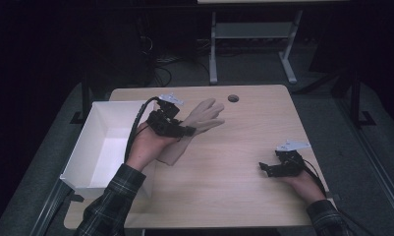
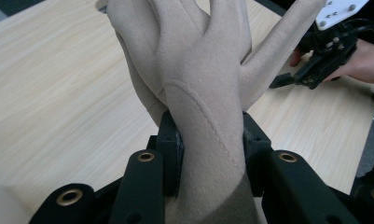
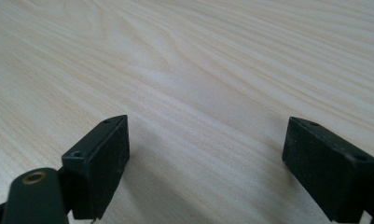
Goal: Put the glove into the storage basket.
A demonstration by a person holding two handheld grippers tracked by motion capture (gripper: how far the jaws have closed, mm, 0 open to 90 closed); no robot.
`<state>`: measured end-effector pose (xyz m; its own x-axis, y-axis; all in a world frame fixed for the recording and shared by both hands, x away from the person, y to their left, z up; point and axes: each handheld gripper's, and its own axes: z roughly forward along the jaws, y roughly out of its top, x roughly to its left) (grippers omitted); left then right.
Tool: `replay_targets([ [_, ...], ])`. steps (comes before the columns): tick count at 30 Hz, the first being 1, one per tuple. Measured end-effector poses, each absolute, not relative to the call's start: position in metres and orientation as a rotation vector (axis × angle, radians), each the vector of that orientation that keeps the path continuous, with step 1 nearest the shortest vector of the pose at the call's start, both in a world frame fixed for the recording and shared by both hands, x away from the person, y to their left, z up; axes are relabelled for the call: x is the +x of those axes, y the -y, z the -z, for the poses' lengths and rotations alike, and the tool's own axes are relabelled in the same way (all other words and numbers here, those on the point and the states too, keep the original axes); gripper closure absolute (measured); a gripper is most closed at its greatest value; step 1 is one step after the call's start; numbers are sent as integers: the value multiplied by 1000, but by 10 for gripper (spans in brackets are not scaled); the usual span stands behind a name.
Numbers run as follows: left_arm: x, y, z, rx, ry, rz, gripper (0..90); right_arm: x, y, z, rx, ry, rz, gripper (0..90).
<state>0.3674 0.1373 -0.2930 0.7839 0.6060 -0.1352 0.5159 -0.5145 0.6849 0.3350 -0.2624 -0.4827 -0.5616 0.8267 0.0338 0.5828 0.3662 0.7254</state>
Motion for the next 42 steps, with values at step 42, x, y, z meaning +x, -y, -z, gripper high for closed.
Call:
replay_targets([
  [42, 360, -298, 305, 2057, -1216, -365, 671, 335, 262, 483, 1237, -2299, -1010, 145],
])
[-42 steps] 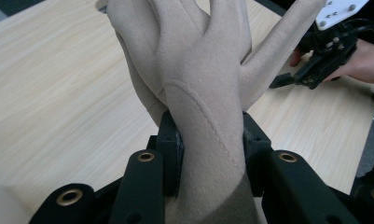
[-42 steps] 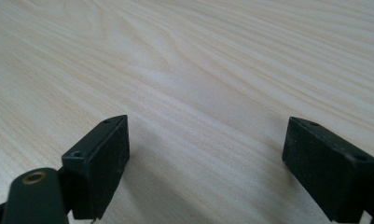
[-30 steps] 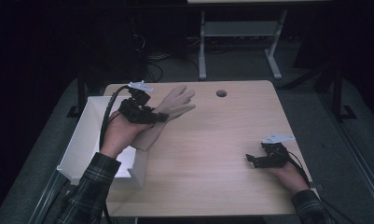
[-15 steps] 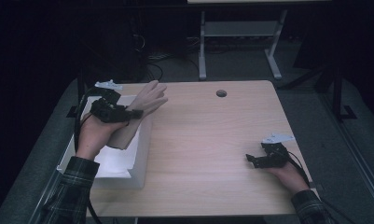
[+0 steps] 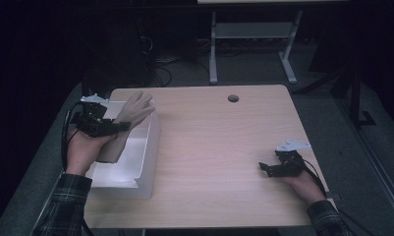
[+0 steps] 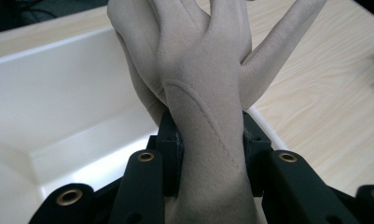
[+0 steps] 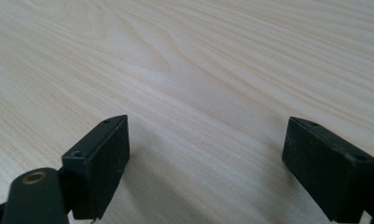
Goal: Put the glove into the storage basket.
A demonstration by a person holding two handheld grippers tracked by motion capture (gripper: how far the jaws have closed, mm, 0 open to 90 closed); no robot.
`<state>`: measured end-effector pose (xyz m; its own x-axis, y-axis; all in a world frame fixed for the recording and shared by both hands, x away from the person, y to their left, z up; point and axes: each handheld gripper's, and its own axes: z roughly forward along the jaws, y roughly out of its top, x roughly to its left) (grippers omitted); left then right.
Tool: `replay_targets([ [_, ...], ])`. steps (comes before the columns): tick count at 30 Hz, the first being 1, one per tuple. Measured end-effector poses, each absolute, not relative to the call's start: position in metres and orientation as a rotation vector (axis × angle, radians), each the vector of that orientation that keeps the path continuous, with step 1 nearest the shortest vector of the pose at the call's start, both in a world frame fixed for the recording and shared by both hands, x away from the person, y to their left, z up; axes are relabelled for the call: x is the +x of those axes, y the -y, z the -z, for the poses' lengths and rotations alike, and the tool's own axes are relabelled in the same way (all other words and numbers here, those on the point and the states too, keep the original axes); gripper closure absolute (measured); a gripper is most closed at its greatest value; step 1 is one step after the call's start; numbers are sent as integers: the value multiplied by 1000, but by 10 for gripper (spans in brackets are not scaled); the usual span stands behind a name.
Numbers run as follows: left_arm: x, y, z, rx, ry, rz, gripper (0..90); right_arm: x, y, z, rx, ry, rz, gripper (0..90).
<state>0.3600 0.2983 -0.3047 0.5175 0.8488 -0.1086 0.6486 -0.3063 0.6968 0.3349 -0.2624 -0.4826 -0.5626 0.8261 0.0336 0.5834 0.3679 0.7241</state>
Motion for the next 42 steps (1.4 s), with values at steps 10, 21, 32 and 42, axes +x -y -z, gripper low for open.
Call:
replay_targets([
  [10, 361, -310, 339, 2060, -1284, -361, 670, 335, 262, 483, 1237, -2298, -1011, 145],
  [21, 367, -313, 382, 2098, -1341, -334, 669, 335, 262, 483, 1236, -2298, -1011, 145],
  [32, 370, -310, 414, 2128, -1370, -278, 661, 334, 262, 483, 1238, -2301, -1015, 145],
  [42, 372, -307, 423, 2178, -1367, -252, 569, 334, 262, 483, 1231, -2305, -1013, 145],
])
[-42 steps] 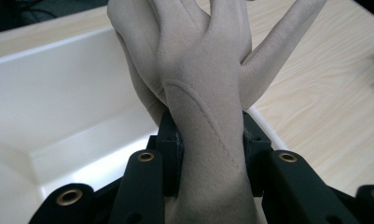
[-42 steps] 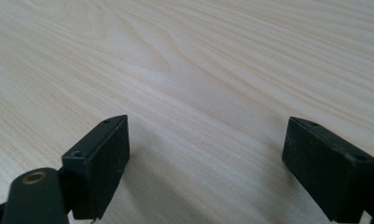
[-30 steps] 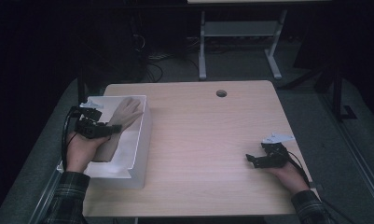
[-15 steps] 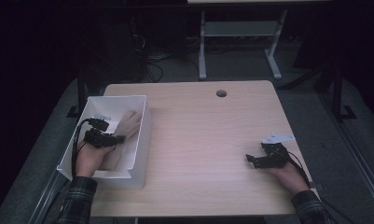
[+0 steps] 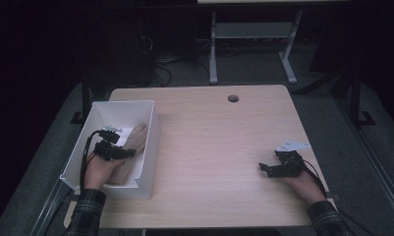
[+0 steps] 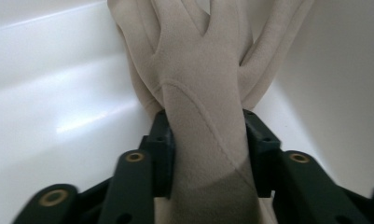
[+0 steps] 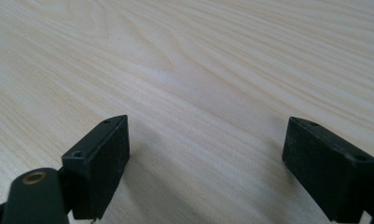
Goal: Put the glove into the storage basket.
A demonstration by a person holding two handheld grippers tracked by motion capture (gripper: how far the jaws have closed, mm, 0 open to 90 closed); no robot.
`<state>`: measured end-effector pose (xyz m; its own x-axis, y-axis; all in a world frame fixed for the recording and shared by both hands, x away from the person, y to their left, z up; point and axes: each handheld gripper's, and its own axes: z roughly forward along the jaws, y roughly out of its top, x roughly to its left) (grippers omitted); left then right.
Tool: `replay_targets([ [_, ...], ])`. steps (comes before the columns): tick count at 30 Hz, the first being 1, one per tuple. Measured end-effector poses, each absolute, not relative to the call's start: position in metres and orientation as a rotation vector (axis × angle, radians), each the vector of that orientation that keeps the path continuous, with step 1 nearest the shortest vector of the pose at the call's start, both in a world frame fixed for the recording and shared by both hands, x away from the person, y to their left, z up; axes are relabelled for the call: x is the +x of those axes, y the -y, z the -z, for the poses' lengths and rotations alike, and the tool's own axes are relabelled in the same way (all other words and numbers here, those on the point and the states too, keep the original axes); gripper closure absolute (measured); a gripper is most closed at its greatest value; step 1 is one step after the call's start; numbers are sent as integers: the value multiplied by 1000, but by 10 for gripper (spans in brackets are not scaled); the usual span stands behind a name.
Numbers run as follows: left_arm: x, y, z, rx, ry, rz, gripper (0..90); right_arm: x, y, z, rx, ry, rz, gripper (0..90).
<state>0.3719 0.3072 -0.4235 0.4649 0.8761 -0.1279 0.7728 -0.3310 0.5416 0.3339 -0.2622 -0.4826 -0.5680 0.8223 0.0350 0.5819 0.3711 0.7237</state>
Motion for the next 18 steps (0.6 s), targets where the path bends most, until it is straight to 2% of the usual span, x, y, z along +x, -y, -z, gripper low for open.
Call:
replay_targets([
  [7, 373, -308, 423, 2137, -1362, -241, 358, 334, 262, 483, 1234, -2304, -1013, 145],
  [10, 372, -308, 418, 2121, -1357, -265, 301, 334, 262, 483, 1232, -2305, -1014, 145],
  [18, 374, -306, 391, 2091, -1318, -323, 243, 334, 262, 482, 1236, -2304, -1013, 145],
])
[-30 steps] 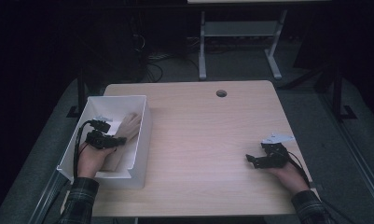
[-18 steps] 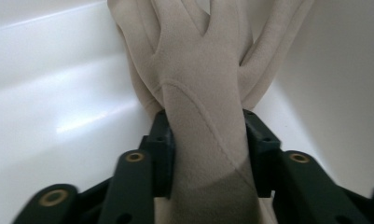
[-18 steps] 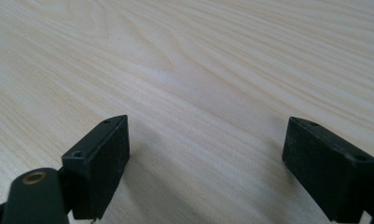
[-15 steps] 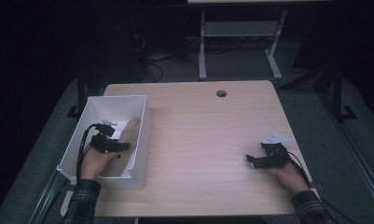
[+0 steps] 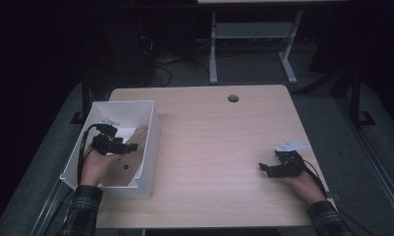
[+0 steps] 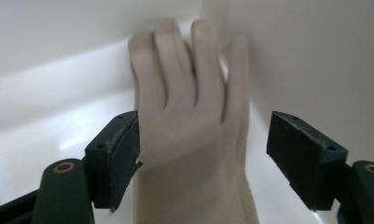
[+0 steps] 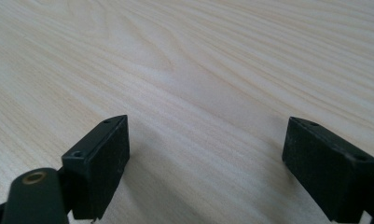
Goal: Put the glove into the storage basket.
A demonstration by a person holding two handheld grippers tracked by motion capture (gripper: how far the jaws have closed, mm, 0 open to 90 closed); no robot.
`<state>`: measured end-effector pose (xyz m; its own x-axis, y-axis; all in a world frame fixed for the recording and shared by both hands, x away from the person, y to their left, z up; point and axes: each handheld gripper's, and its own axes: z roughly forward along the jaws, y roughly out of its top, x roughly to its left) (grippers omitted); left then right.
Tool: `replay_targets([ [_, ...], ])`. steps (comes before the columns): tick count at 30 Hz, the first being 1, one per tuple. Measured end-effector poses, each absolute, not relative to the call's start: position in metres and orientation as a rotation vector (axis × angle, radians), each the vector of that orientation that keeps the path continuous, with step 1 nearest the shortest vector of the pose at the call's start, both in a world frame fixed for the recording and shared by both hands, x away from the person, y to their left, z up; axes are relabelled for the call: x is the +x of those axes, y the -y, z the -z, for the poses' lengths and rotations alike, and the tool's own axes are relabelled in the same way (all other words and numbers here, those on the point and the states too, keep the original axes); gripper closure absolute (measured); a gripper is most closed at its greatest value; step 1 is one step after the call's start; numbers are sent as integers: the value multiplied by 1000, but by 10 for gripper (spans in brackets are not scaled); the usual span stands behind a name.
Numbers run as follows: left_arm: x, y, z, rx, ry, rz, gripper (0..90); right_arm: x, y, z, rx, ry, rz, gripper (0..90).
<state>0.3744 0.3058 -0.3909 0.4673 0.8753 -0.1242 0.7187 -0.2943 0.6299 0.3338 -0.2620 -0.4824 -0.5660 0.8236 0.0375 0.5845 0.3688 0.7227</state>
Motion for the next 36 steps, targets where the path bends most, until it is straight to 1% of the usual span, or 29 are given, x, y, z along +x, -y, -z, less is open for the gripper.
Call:
replay_targets([
  [8, 374, -295, 359, 2066, -1252, -340, 218, 334, 262, 482, 1235, -2304, -1013, 145],
  [18, 374, -270, 319, 2015, -1132, -316, 149, 333, 262, 482, 1237, -2305, -1012, 145],
  [27, 371, -225, 304, 2047, -1028, -285, 136, 333, 262, 482, 1233, -2305, -1012, 145],
  [36, 369, -187, 301, 2072, -955, -268, 136, 333, 262, 482, 1239, -2306, -1015, 145],
])
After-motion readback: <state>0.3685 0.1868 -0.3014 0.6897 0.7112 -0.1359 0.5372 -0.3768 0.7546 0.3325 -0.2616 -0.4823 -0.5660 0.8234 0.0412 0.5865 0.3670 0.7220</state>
